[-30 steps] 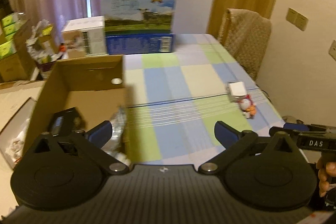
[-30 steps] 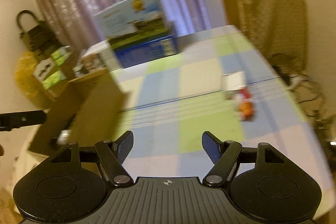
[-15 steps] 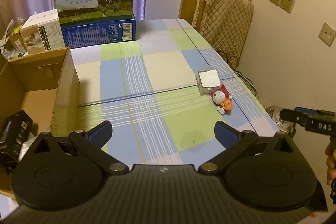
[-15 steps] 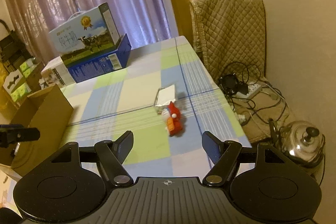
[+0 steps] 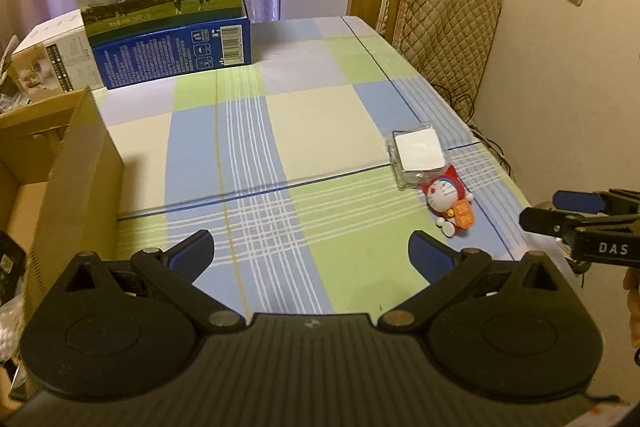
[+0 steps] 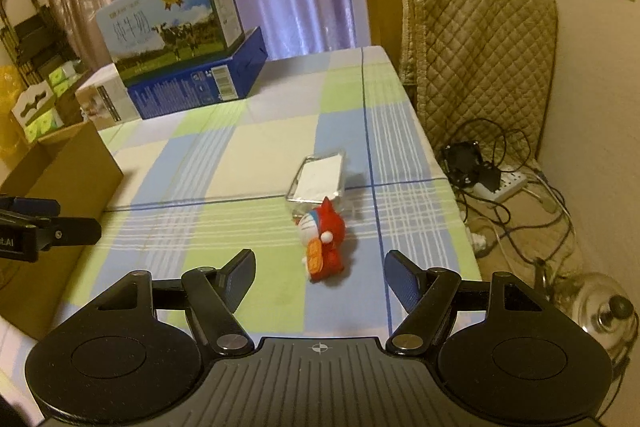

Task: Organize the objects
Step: 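Move both open tools over the clear plastic box and red Doraemon figure, then grasp the red Doraemon figure with the right tool while the left tool grasps the clear plastic box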

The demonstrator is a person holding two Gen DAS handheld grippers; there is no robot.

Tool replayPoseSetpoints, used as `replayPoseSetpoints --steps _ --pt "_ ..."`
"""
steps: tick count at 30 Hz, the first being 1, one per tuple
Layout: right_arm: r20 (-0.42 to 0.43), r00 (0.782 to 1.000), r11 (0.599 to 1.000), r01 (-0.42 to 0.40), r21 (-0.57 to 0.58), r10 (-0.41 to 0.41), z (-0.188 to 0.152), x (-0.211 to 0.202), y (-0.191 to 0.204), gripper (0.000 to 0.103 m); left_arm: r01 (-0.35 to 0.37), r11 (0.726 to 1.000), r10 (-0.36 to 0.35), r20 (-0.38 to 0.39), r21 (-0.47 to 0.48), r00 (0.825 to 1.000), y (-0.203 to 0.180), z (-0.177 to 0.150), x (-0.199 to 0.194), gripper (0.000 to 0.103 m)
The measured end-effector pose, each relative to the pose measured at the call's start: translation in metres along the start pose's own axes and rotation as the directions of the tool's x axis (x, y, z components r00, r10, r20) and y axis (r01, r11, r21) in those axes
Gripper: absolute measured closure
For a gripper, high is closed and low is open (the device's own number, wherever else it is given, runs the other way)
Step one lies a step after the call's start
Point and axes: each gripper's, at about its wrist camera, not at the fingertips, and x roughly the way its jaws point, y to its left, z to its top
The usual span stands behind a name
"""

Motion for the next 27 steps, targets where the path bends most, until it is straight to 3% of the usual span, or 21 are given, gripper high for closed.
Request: replayPoseSetpoints --steps 11,22,27 --pt "-0.078 0.997 0.994 -0.009 -0.112 0.0 0.002 0.083 -0.001 0.034 0.018 0.999 -0.02 -0.04 -0.045 0.999 0.009 0.004 0.053 0.001" --pt "-0.114 0.993 0.987 0.013 -0.157 -0.032 -0.001 0.124 -0.001 0.063 0.027 0.998 -0.03 -0.058 -0.053 0.998 0.014 0.007 0.082 0.001" --pt "-0.099 0.994 0.986 0.037 -0.161 -0.053 -0.003 0.119 -0.002 0.064 0.044 0.998 -0.047 -0.066 -0.047 0.997 0.008 0.011 0.091 0.001"
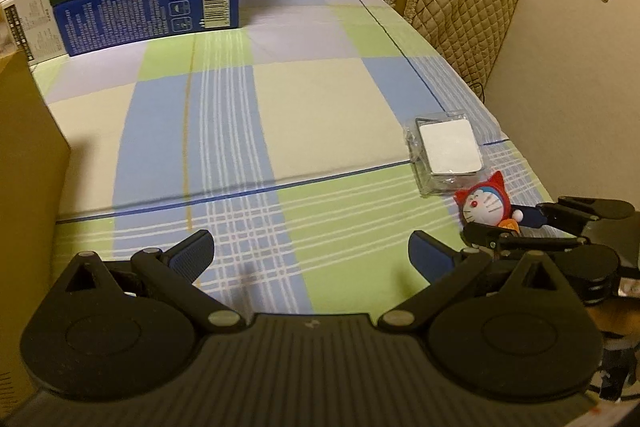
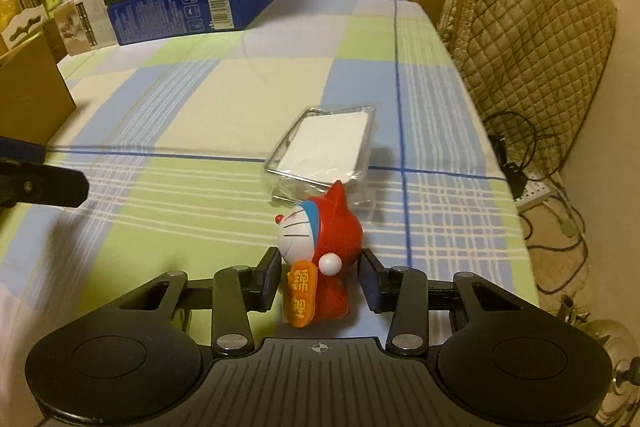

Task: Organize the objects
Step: 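Grasp the red Doraemon figure with the right tool while the left tool grasps the clear plastic box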

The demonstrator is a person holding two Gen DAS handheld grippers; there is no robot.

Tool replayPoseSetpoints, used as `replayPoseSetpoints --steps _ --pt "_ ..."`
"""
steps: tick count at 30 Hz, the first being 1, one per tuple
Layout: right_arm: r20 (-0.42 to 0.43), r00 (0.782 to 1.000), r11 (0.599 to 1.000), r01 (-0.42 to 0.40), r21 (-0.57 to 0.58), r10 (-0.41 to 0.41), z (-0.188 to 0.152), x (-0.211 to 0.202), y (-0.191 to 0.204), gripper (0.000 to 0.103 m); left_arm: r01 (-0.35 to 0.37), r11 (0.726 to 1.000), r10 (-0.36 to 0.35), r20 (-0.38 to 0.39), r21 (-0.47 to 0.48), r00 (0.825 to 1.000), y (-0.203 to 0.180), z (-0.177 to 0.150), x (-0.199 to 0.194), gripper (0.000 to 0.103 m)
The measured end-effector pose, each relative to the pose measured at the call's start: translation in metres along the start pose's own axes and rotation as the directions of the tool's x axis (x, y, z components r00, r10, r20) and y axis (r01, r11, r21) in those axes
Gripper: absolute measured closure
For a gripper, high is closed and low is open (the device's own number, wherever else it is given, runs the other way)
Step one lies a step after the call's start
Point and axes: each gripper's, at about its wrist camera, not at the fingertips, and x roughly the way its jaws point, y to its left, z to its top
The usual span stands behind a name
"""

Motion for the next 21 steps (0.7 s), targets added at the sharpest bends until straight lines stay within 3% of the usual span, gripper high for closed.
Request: replayPoseSetpoints --steps 9,21 --pt "0.043 0.999 0.996 0.028 0.089 -0.032 0.003 -0.025 -0.034 0.066 0.049 0.998 -0.049 -0.005 0.046 0.999 -0.036 0.014 0.025 0.001" --pt "0.06 0.997 0.983 0.028 0.179 -0.039 0.011 -0.023 -0.083 0.066 0.118 0.99 -0.121 0.028 0.083 0.992 -0.088 0.033 0.07 0.001"
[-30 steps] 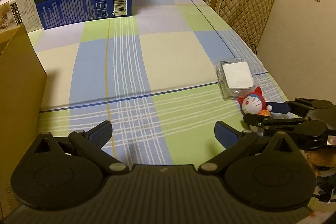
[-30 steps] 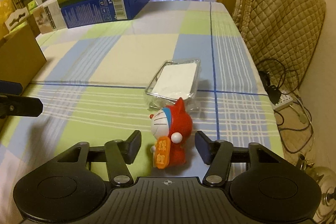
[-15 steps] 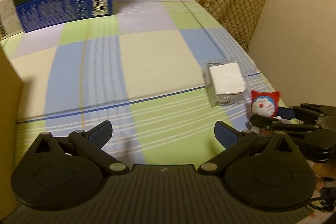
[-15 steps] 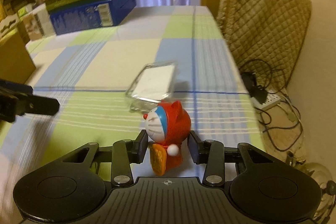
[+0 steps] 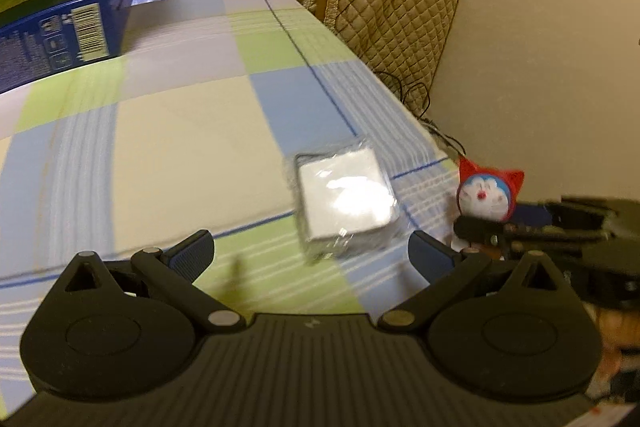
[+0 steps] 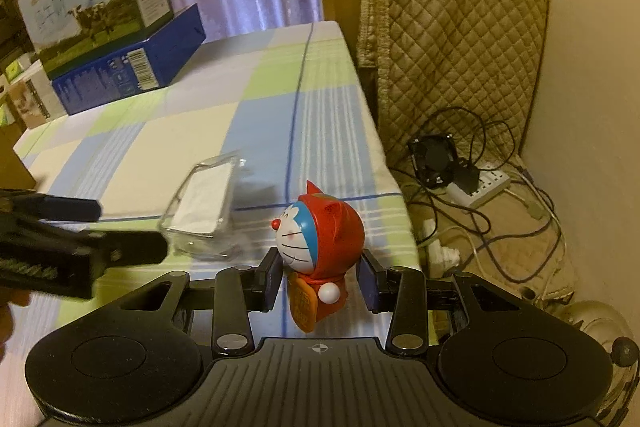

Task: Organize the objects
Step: 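Grasp the red Doraemon figure with the right tool while the left tool grasps the clear plastic box, then carry the plastic box with the left tool over the cardboard box while the right tool carries the figure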

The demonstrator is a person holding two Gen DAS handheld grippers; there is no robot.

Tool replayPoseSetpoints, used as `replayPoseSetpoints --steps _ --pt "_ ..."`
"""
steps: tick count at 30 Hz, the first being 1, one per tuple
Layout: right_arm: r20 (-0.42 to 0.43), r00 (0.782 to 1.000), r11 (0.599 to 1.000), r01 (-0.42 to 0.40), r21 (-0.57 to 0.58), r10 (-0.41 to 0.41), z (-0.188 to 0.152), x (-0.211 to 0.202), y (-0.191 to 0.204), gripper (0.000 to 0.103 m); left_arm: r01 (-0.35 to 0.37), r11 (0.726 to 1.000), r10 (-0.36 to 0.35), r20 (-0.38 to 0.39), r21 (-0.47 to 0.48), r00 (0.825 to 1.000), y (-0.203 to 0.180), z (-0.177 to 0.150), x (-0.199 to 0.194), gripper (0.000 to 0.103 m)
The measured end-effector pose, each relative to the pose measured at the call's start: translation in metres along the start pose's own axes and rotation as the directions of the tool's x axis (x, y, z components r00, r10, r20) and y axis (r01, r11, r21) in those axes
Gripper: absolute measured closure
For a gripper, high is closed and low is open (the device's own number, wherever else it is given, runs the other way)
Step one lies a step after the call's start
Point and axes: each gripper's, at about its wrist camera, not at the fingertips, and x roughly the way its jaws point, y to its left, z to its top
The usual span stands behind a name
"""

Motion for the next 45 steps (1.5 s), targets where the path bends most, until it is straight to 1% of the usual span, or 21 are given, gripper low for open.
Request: replayPoseSetpoints --steps 3,5,6,10,11,12,13,14,15,17,19,21,24,28,34,40,45 --pt "-0.002 1.0 1.0 0.001 0.009 -0.001 -0.003 0.0 -0.006 0.066 0.019 1.0 -0.019 0.009 -0.01 1.0 -0.008 0.006 0.013 0.002" --pt "-0.004 1.0 1.0 0.0 0.013 0.0 -0.005 0.0 -0.009 0.066 0.019 1.0 -0.019 0.008 -0.014 1.0 -0.012 0.008 0.022 0.004" --pt "-0.005 1.0 1.0 0.0 0.017 0.0 -0.006 0.0 -0.01 0.066 0.016 1.0 -0.016 0.0 -0.015 1.0 -0.014 0.009 0.027 0.008" --pt "-0.003 1.0 0.999 0.001 0.034 -0.001 -0.01 -0.001 -0.014 0.066 0.023 0.999 -0.024 -0.029 -0.025 0.999 -0.016 0.011 0.045 0.018" --pt "-0.002 1.0 0.999 0.001 0.037 -0.001 -0.01 -0.002 -0.015 0.066 0.025 0.999 -0.026 -0.035 -0.029 0.999 -0.017 0.011 0.047 0.025" --pt "-0.002 1.0 0.999 0.001 0.039 -0.001 -0.011 -0.003 -0.014 0.066 0.032 0.999 -0.033 -0.036 -0.035 0.999 -0.016 0.01 0.048 0.035" --pt "-0.001 1.0 0.999 0.0 0.039 0.0 -0.011 -0.003 -0.014 0.066 0.027 0.999 -0.029 -0.038 -0.038 0.999 -0.016 0.01 0.047 0.037" --pt "0.001 1.0 0.999 -0.004 0.037 0.004 -0.011 -0.004 -0.012 0.066 0.023 0.999 -0.024 -0.037 -0.031 0.999 -0.016 0.009 0.044 0.042" --pt "0.001 1.0 0.999 -0.007 0.036 0.007 -0.011 -0.004 -0.011 0.066 0.017 1.0 -0.017 -0.041 -0.015 0.999 -0.016 0.007 0.04 0.044" --pt "0.002 1.0 0.999 -0.017 0.033 0.017 -0.012 -0.006 -0.007 0.066 0.007 1.0 -0.007 -0.063 0.001 0.998 -0.014 0.003 0.032 0.046" --pt "0.002 1.0 0.999 -0.029 0.033 0.029 -0.011 -0.007 -0.002 0.066 0.002 1.0 -0.002 -0.083 -0.009 0.997 -0.006 -0.004 0.022 0.046" --pt "-0.002 0.999 0.999 -0.043 0.027 0.044 -0.012 -0.009 0.005 0.066 -0.019 1.0 0.018 -0.097 -0.003 0.995 0.003 -0.014 0.01 0.046" --pt "-0.014 0.997 0.997 -0.072 0.012 0.072 -0.014 -0.014 0.02 0.066 -0.054 0.999 0.054 -0.107 0.001 0.993 0.016 -0.029 -0.01 0.046" --pt "-0.021 0.994 0.994 -0.109 -0.007 0.109 -0.015 -0.024 0.043 0.066 -0.083 0.996 0.08 -0.106 -0.028 0.991 0.033 -0.049 -0.047 0.046" --pt "-0.003 0.99 0.99 -0.14 -0.028 0.14 -0.012 -0.054 0.07 0.066 -0.103 0.993 0.099 -0.07 -0.056 0.993 0.039 -0.063 -0.103 0.046" --pt "0.031 0.987 0.987 -0.156 -0.043 0.157 -0.011 -0.098 0.096 0.066 -0.089 0.991 0.087 -0.024 -0.101 0.996 0.039 -0.069 -0.159 0.047" --pt "0.066 0.983 0.983 -0.167 -0.071 0.172 -0.011 -0.139 0.124 0.066 -0.089 0.99 0.091 0.015 -0.109 0.996 0.038 -0.076 -0.203 0.047"
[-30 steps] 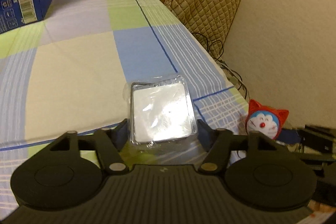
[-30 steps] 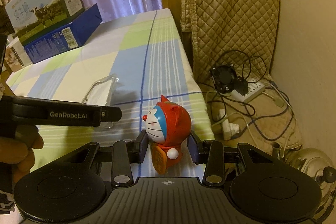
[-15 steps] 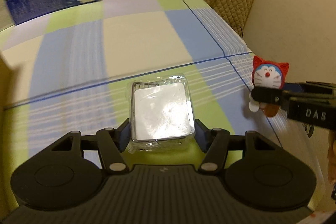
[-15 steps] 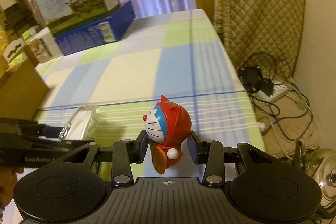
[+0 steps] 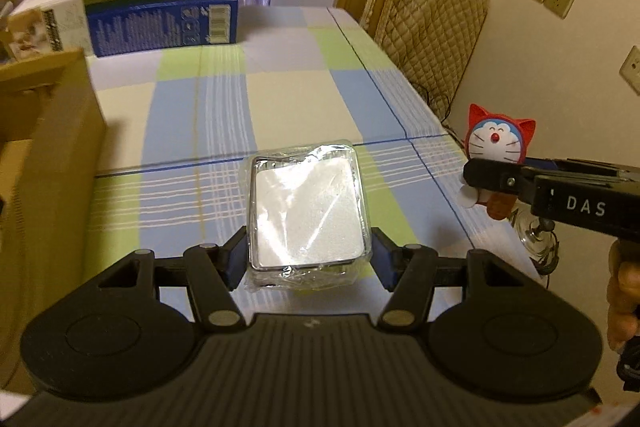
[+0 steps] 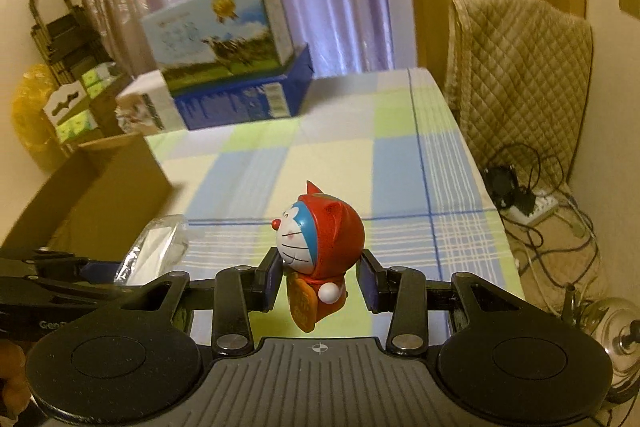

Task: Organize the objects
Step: 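Carry the plastic box with the left tool over the cardboard box while the right tool carries the figure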

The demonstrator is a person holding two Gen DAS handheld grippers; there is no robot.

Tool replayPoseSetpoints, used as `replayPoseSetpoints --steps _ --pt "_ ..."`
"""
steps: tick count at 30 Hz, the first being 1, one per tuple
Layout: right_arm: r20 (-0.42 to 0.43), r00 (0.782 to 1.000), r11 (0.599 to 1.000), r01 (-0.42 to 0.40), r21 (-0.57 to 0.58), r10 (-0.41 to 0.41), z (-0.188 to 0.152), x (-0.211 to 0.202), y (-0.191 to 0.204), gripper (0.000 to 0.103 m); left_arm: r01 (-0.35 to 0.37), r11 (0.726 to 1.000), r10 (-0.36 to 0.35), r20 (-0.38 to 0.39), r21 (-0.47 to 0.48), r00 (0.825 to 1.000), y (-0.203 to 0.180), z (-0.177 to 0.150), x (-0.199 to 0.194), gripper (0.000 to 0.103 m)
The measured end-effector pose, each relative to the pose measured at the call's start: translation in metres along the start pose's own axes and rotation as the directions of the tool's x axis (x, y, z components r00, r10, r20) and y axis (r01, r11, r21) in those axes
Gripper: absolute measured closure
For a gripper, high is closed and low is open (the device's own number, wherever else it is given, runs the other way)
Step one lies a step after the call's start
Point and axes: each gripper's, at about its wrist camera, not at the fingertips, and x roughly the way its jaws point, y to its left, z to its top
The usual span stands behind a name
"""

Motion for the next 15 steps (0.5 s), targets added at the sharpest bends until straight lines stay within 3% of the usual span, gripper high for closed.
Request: replayPoseSetpoints --steps 15 --pt "0.015 0.998 0.998 -0.059 -0.012 0.059 -0.037 -0.054 0.083 0.066 -0.041 0.999 0.042 0.066 -0.011 0.997 0.035 -0.032 -0.095 0.046"
